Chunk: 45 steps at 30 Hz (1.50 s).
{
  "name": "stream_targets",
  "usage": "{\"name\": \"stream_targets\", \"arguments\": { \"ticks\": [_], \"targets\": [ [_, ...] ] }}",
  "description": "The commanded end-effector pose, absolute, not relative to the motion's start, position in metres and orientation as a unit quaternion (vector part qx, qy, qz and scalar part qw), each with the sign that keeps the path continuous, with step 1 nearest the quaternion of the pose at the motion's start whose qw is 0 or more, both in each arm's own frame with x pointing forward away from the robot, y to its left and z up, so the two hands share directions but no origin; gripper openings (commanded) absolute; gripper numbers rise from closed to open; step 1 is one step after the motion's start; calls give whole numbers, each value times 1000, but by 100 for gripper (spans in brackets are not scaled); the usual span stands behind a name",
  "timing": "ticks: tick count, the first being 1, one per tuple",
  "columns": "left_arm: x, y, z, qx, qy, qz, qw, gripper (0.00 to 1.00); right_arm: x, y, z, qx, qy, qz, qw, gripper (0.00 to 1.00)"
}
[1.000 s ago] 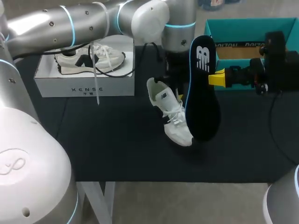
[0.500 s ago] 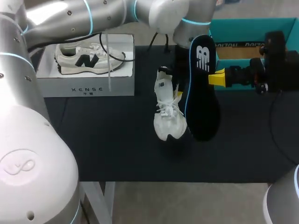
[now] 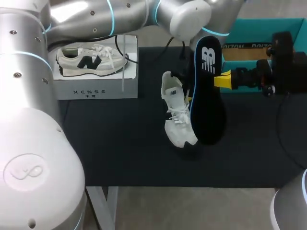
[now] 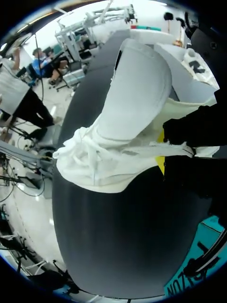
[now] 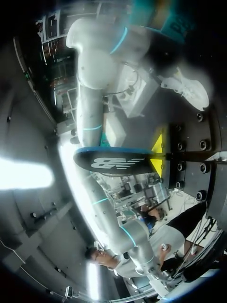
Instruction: Take the shoe out of the shoebox, open the shoe tongue, remove and reinsert the insole, then place the shoe into the shoebox
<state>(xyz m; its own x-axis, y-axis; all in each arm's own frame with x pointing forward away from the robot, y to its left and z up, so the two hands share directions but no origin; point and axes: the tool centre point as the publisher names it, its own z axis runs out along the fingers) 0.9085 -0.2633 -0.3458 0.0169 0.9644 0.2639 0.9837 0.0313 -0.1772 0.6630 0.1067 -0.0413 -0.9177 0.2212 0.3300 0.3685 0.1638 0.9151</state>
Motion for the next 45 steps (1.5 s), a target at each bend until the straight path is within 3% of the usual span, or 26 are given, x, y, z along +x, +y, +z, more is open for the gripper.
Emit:
{"name": "stream_targets", "arguments": {
  "ticks": [1, 11, 38, 42, 43, 44, 45],
  "targets": [
    [918, -275, -360, -721, -672, -42, 165, 0, 665, 109, -42, -194, -761, -617, 60, 0],
    [921, -285, -383, -724, -664, -64, 179, 0, 665, 109, -42, -194, -761, -617, 60, 0],
    [921, -285, -383, -724, -664, -64, 179, 0, 665, 109, -42, -194, -761, -617, 60, 0],
    [916, -276, -373, -721, -672, -59, 160, 32, 665, 109, -42, -194, -761, -617, 60, 0],
    [914, -273, -370, -715, -679, -54, 155, 47, 665, 109, -42, -194, -761, -617, 60, 0],
    [913, -271, -369, -717, -678, -54, 155, 100, 665, 109, -42, -194, -761, -617, 60, 0],
    [912, -270, -368, -717, -677, -59, 155, 100, 665, 109, -42, -194, -761, -617, 60, 0]
  ]
}}
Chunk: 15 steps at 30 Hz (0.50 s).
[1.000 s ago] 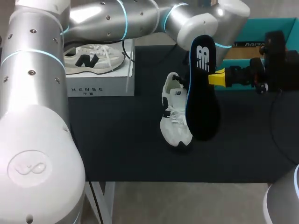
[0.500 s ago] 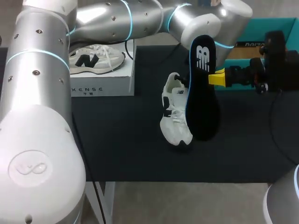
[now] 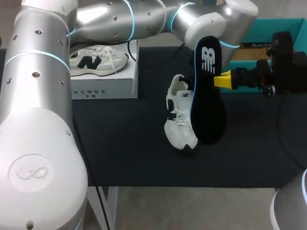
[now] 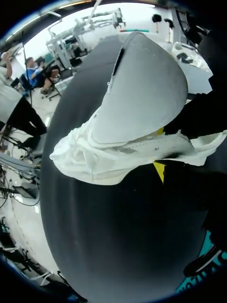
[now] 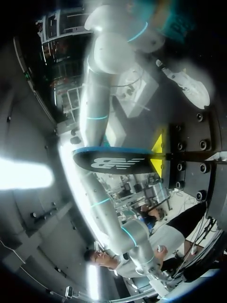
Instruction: Take the shoe out of the shoebox, open the shoe tongue, remove and reinsert the insole, then place the shoe into the shoebox
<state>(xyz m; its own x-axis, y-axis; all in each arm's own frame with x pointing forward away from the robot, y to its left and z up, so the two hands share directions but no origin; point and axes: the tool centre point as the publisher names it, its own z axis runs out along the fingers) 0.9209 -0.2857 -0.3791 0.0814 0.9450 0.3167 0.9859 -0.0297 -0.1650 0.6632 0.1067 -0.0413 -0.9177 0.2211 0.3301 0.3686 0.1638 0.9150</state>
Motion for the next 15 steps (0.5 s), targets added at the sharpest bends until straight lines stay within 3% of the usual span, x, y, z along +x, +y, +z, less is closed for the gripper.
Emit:
{"name": "stream_targets", "arguments": {
  "ticks": [1, 15],
  "targets": [
    [912, -270, -369, -712, -682, -59, 157, 100, 665, 109, -42, -194, -761, -617, 60, 0],
    [913, -268, -374, -701, -693, -53, 162, 100, 665, 109, -42, -194, -761, -617, 60, 0]
  ]
}}
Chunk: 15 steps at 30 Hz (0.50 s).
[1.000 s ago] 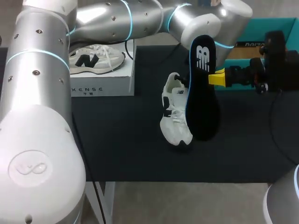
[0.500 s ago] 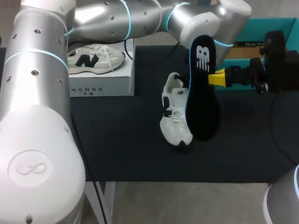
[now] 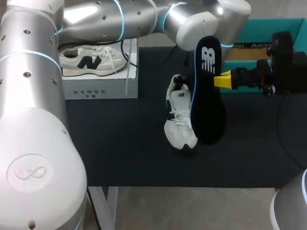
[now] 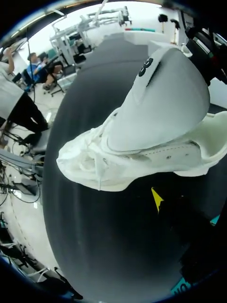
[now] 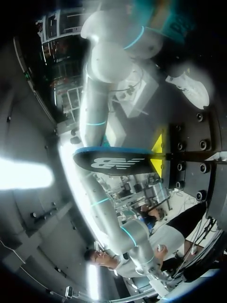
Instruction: Take the shoe out of the shoebox, open the shoe tongue, remove and reinsert the insole, then place the shoe into the shoebox
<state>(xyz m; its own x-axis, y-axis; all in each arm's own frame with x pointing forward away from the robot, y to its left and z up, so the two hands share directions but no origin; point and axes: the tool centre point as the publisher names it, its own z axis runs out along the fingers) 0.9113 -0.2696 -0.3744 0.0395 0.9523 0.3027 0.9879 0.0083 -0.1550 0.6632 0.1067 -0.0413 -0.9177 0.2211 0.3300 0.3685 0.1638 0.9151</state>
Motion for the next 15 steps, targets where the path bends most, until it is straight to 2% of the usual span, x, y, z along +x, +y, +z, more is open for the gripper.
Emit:
{"name": "stream_targets", "arguments": {
  "ticks": [1, 15],
  "targets": [
    [914, -269, -373, -696, -699, -48, 157, 100, 665, 109, -42, -194, -761, -617, 60, 0],
    [916, -267, -329, -711, -701, 3, 61, 100, 665, 109, -42, -194, -761, -617, 60, 0]
  ]
}}
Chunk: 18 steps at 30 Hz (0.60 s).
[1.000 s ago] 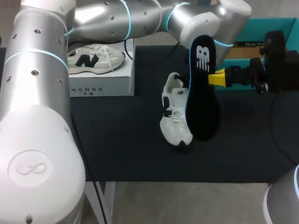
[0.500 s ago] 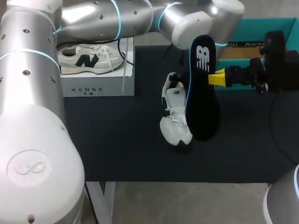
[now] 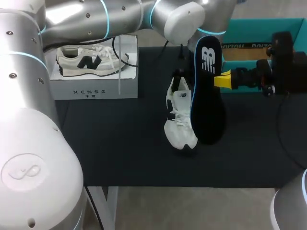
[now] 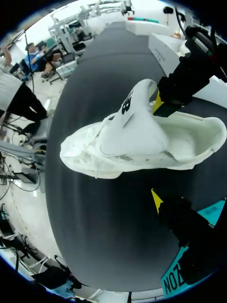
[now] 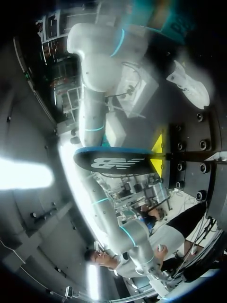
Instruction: Take the shoe out of the shoebox, open the shoe tongue, remove and reinsert the insole, then place the shoe into the shoebox
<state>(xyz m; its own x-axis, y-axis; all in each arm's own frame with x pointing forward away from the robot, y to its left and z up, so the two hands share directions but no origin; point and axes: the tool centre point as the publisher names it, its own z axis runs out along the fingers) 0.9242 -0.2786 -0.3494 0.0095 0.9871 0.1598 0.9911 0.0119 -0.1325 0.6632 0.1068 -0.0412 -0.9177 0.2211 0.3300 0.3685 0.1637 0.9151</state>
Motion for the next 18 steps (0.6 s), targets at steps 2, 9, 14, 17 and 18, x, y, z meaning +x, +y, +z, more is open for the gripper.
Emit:
{"name": "stream_targets", "arguments": {
  "ticks": [2, 9, 14, 17, 18],
  "targets": [
    [914, -268, -319, -720, -692, 3, 52, 100, 665, 109, -42, -194, -761, -617, 60, 0],
    [914, -269, -316, -728, -683, 5, 49, 100, 665, 109, -42, -194, -761, -617, 60, 0],
    [914, -269, -316, -728, -683, 5, 49, 100, 665, 109, -42, -194, -761, -617, 60, 0],
    [912, -270, -319, -731, -681, 20, 44, 100, 665, 109, -42, -194, -761, -617, 60, 0],
    [911, -270, -318, -732, -680, 40, 25, 100, 665, 109, -42, -194, -761, -617, 60, 0]
  ]
}}
